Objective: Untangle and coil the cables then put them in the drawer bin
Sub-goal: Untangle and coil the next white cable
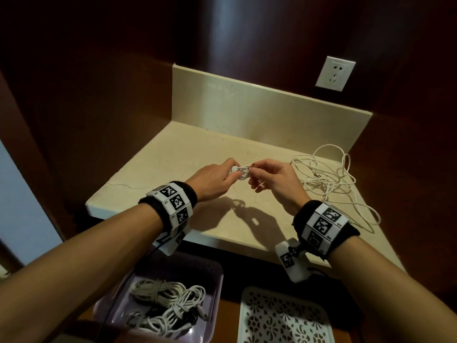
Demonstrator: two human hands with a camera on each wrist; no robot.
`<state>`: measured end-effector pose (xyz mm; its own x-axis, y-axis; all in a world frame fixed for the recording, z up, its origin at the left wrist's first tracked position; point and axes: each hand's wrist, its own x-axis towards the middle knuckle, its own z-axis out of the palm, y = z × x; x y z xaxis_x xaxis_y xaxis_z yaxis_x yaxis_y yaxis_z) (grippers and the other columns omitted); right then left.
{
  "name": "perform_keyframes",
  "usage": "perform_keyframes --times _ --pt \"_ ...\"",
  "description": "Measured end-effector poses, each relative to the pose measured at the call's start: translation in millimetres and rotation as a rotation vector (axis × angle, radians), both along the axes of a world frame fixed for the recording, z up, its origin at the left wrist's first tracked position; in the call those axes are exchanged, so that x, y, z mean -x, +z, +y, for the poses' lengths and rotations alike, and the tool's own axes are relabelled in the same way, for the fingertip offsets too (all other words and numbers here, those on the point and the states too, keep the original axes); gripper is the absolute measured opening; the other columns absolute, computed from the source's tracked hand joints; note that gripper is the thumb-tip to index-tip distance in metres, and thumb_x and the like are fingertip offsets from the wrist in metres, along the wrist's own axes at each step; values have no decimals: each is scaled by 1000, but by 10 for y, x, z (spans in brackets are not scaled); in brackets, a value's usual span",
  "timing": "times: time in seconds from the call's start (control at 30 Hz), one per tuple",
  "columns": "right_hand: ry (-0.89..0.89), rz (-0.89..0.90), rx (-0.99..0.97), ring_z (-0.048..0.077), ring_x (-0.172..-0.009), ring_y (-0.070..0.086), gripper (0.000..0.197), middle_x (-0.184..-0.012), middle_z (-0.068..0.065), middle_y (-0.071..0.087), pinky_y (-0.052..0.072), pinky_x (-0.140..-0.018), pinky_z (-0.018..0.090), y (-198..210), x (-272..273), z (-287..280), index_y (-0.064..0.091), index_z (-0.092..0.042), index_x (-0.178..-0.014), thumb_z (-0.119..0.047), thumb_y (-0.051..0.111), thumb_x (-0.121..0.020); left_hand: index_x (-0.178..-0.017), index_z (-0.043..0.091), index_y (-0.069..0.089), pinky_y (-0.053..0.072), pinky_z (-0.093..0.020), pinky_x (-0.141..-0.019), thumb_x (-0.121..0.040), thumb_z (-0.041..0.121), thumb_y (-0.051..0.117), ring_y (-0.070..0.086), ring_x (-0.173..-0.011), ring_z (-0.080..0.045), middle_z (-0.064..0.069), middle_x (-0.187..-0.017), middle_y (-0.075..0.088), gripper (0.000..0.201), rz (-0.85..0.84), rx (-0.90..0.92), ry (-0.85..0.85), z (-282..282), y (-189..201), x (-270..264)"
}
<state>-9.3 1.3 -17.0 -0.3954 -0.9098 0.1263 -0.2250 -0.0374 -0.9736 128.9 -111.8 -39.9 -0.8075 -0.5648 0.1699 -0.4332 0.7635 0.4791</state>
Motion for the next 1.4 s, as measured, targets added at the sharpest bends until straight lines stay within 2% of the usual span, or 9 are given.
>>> perform_keyframes --times 0.17,0.3,0.43,0.53,0.63,0.87,1.1,1.27,1.4 --pt "-66 1 7 14 -59 57 6 -81 12 66 45 -52 23 -10 -11 -23 68 -9 -85 -5 66 -89 -119 14 44 31 -35 -61 -104 34 35 50 -73 -24 -2 -78 55 26 39 -78 -19 3 17 28" --pt "-96 -64 40 16 -61 63 5 -76 7 70 45 -52 22 -4 -15 -14 68 -7 -85 -5 65 -89 -116 11 48 35 -35 -60 -104 32 33 49 -67 -22 -12 -84 60 28 124 -182 24 0 35 25" --pt "-55 -98 9 19 -64 68 7 -81 12 71 46 -50 21 -2 -40 10 66 -2 -89 -5 60 -92 -113 11 49 42 -30 -48 -103 29 35 47 -56 -17 -4 -75 55 25 256 -310 52 33 77 37" --pt "-33 -114 -34 22 -66 69 8 -86 17 71 47 -50 23 35 -61 10 66 0 -90 -4 60 -93 -115 11 49 44 -31 -47 -104 29 36 47 -55 -17 -3 -72 52 25 336 -432 50 60 91 40" --pt "-33 -93 -77 22 -63 68 10 -82 17 71 47 -51 24 55 -76 7 67 0 -86 -5 61 -92 -115 12 49 43 -31 -47 -104 29 36 46 -58 -16 -4 -73 51 25 390 -518 25 96 105 42" --pt "-24 -112 -111 20 -53 65 8 -71 17 66 53 -52 23 85 -93 -3 68 3 -84 -2 65 -89 -107 14 50 42 -30 -45 -104 27 36 44 -53 -15 -4 -69 49 20 399 -565 -15 146 91 47" --pt "-4 -156 -183 23 -55 66 9 -68 18 67 57 -59 24 138 -45 0 69 5 -80 -1 66 -87 -107 11 50 41 -28 -44 -105 25 33 43 -52 -15 -5 -68 47 23 443 -625 -20 193 71 50" --pt "-8 -161 -208 24 -59 67 11 -71 19 68 58 -62 26 126 -43 35 69 9 -86 -1 66 -86 -112 5 48 39 -28 -44 -106 23 30 41 -53 -17 -4 -66 47 27 478 -721 -26 227 77 55" --pt "-27 -158 -217 22 -54 65 11 -69 19 65 57 -57 23 156 -46 41 67 11 -88 1 65 -86 -110 6 49 39 -26 -42 -106 22 29 40 -50 -14 -6 -67 46 25 440 -673 -59 256 102 44"
